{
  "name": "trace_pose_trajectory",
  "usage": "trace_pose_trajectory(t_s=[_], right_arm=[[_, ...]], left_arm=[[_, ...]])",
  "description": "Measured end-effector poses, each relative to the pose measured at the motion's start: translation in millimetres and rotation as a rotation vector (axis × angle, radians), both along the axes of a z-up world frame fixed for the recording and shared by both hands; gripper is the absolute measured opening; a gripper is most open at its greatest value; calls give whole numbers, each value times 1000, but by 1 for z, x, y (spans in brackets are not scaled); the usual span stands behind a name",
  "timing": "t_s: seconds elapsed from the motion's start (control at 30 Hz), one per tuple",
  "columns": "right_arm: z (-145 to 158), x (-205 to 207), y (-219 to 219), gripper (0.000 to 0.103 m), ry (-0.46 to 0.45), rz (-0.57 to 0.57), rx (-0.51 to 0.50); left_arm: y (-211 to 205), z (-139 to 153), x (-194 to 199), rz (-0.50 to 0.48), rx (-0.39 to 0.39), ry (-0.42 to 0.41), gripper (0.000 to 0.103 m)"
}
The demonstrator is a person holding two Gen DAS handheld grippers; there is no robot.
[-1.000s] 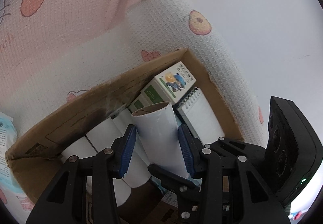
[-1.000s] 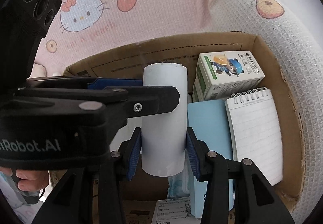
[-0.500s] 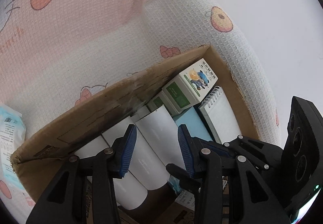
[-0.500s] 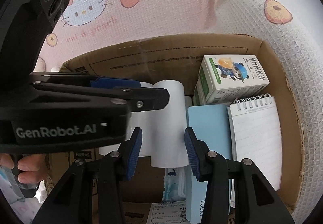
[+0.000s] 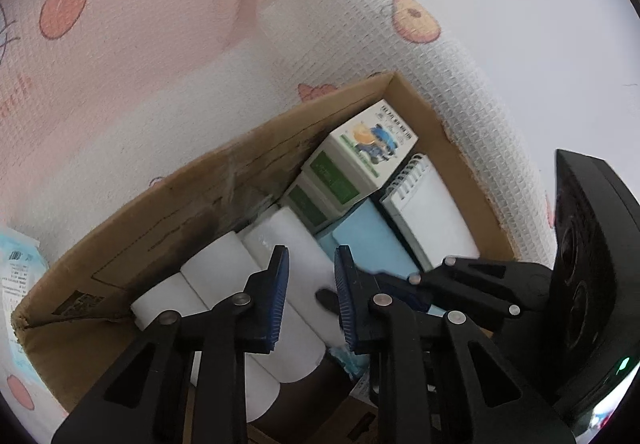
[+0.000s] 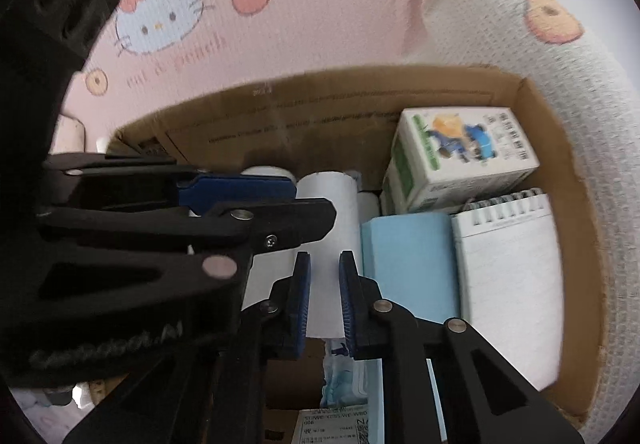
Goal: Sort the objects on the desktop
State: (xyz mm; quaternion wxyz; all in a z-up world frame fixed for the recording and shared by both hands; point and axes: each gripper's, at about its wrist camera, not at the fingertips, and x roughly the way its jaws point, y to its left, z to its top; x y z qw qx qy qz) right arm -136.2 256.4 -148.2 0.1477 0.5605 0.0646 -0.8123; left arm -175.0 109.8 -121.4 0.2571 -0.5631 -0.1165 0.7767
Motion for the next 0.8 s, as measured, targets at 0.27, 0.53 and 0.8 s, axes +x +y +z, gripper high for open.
trace_pose_trajectory(t_s=[0.27,0.53,0.8], right_arm=[[12,-1,-1,12,23,-6,-15],[15,40,7,12,-61,-10,9],[7,42,2,12,-106,-26,22]], left_arm=[[-12,-9,-7,24,33,-64,26],[3,3,2,-42,-35,30,13],[10,-4,3,-94,-98,-16,13]])
